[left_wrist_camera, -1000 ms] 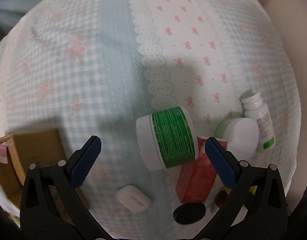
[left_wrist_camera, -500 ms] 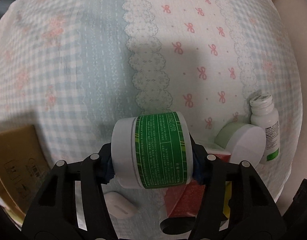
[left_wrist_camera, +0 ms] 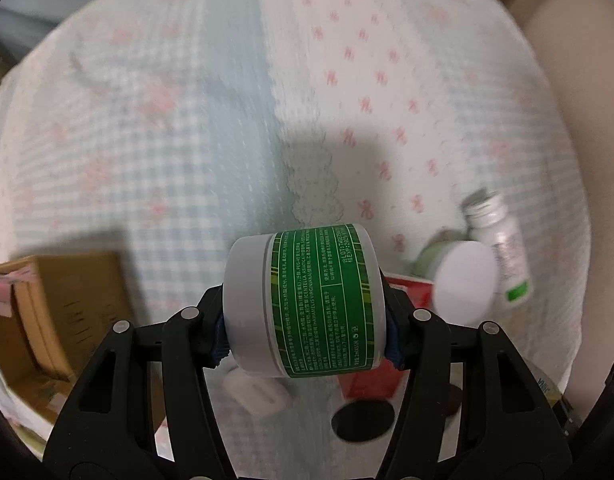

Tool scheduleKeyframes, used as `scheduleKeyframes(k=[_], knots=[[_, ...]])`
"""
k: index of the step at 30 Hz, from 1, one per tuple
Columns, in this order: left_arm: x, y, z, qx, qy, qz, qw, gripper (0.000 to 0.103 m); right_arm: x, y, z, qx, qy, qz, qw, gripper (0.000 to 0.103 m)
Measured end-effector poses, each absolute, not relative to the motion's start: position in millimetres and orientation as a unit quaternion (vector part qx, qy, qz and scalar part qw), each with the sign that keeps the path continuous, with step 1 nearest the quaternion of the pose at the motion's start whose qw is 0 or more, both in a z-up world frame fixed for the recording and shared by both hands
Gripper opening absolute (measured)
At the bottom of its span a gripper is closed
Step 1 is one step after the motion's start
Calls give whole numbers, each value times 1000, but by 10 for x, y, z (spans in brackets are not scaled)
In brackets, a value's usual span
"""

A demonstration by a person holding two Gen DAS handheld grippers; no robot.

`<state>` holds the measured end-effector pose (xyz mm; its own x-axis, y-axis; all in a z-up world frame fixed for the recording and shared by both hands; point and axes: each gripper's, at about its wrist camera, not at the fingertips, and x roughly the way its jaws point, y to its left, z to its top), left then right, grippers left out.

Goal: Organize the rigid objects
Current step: 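Grasp the green-labelled jar with the left tool while the right tool grasps the yellow tape, then carry the green jar and yellow tape over the cardboard box with both tools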

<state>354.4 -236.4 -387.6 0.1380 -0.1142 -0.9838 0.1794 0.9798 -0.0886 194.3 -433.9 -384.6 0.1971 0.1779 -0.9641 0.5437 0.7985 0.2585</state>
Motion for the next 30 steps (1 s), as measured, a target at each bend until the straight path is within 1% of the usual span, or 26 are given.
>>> scheduleKeyframes(k=[4, 9, 14, 17, 23, 27, 30], knots=[[3372, -2236, -3432, 7, 626, -100, 773, 54, 1849, -4312, -3398, 252, 608, -122, 743, 96], [3096, -1963, -2780, -14, 596, -95, 798, 54, 1794, -4168, -2705, 210, 592, -101, 772, 96], [2792, -1445, -2235, -36, 561, -75, 824, 54, 1954, -3717, -2063, 142, 559, -54, 815, 96], [2638, -1082, -2017, -48, 545, -59, 835, 54, 2035, -3374, -1758, 110, 541, -21, 833, 96], [2435, -252, -1822, -67, 536, -31, 841, 54, 2125, -2559, -1505, 77, 532, 38, 843, 96], [2358, 332, -1871, -72, 540, -20, 839, 54, 2196, -1937, -1550, 65, 534, 70, 840, 96], [2368, 781, -1996, -68, 554, -16, 830, 54, 2273, -1519, -1689, 60, 540, 92, 835, 96]])
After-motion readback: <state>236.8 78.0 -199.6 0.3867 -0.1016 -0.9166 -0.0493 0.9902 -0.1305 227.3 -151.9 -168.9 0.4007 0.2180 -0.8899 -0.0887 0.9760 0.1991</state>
